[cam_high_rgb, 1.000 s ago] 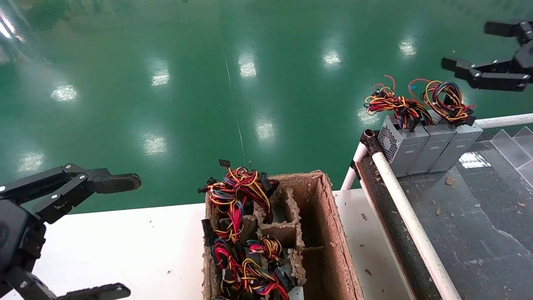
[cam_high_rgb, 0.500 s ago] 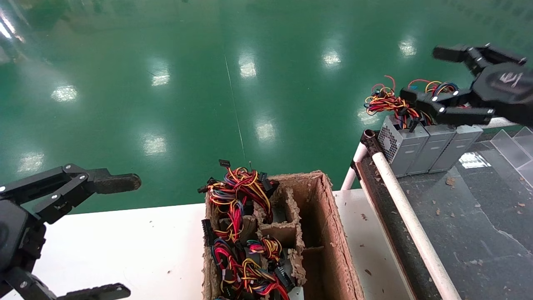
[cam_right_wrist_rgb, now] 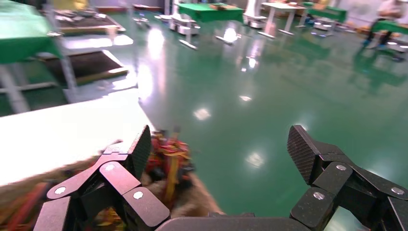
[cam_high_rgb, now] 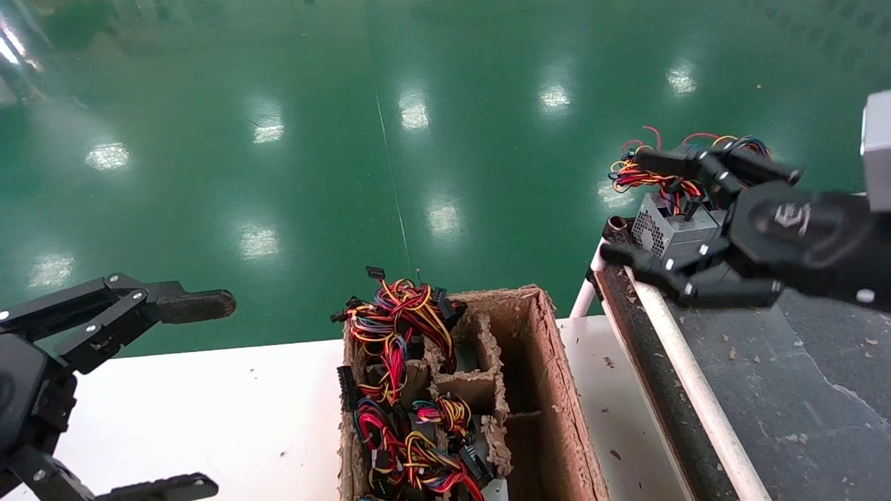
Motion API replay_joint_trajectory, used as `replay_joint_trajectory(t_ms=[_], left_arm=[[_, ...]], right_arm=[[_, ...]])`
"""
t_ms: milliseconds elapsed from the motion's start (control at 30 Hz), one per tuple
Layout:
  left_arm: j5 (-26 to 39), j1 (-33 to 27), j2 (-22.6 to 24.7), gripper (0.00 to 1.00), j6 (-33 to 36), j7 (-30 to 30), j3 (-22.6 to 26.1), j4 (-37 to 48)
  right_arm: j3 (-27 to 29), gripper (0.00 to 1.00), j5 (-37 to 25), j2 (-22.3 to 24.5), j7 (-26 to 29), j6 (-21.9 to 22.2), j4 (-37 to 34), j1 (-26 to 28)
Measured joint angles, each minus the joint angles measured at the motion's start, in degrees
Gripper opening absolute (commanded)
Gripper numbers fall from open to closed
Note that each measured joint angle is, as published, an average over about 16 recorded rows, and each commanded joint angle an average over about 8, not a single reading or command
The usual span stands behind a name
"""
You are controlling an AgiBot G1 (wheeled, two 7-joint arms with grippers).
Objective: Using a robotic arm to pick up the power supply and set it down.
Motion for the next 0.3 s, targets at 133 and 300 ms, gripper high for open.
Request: replay_joint_trajectory(t_ms=[133,300], left_arm=[[0.0,0.0,0.0,1.00,0.0,0.0,0.0,0.0],[0.0,0.0,0.0,1.00,0.0,0.0,0.0,0.0]], right_arm=[[0.5,1.00,1.6,0.4,1.4,-0.7,3.6,-2.6],[0.9,1.00,2.9,0.6,2.6,-1.4,6.5,-4.7]])
